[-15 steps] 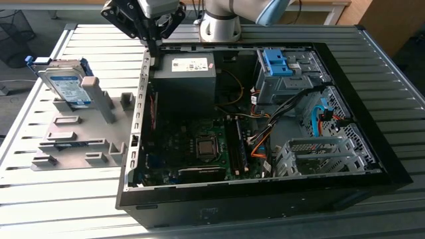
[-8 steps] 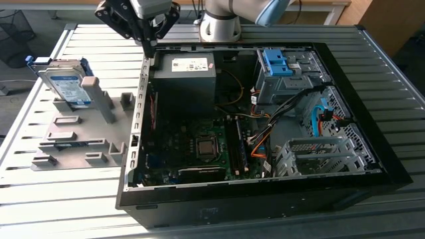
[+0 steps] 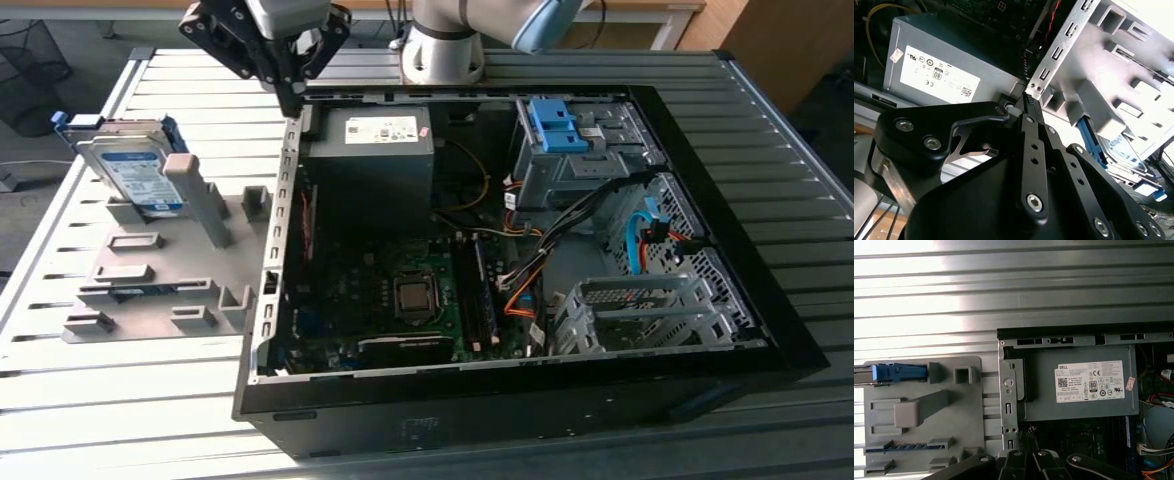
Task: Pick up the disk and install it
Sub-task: 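Reach for the disk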
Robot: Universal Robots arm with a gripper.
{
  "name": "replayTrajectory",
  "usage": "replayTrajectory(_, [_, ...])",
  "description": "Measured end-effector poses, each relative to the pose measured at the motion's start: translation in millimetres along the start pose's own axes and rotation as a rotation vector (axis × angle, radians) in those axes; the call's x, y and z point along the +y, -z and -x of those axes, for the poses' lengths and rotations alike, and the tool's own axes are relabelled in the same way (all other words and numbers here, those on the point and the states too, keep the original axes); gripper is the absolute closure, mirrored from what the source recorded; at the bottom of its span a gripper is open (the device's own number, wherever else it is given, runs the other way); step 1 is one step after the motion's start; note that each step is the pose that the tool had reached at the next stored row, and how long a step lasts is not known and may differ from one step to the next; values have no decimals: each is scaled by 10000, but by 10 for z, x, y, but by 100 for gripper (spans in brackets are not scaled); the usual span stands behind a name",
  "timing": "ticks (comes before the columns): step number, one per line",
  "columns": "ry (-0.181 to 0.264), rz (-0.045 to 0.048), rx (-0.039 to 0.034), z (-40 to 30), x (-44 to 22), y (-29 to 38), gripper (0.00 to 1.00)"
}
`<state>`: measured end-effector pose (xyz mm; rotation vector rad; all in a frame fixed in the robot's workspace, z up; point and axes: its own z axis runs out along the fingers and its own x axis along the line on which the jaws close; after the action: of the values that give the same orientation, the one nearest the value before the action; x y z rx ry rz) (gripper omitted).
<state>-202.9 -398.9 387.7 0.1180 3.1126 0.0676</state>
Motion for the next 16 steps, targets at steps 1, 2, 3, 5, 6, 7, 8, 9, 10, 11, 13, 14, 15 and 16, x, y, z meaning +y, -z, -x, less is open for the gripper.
replayTrajectory(1, [0,1,-1,-11,-1,-1,89])
replayTrajectory(2, [0,1,0,-21,-2,-1,89])
replayTrajectory(3, [0,0,0,-30,-3,-1,89])
replayTrajectory(5, [0,1,0,-50,-4,-3,89])
replayTrajectory(6, [0,1,-1,-60,-5,-3,89])
replayTrajectory(7, [0,1,-1,-69,-6,-4,89])
replayTrajectory(8, [0,1,0,-80,-6,-4,89])
replayTrajectory(9, [0,0,0,-90,-7,-4,89])
replayTrajectory(10, [1,0,0,-99,-8,-5,89])
replayTrajectory(11, [1,1,-1,-108,-9,-5,89])
replayTrajectory(13, [1,1,0,-126,-10,-6,89])
replayTrajectory(14, [1,0,0,-137,-11,-7,89])
replayTrajectory(15, [0,0,0,-147,-12,-7,89])
replayTrajectory(16, [1,1,0,-156,-12,-7,89])
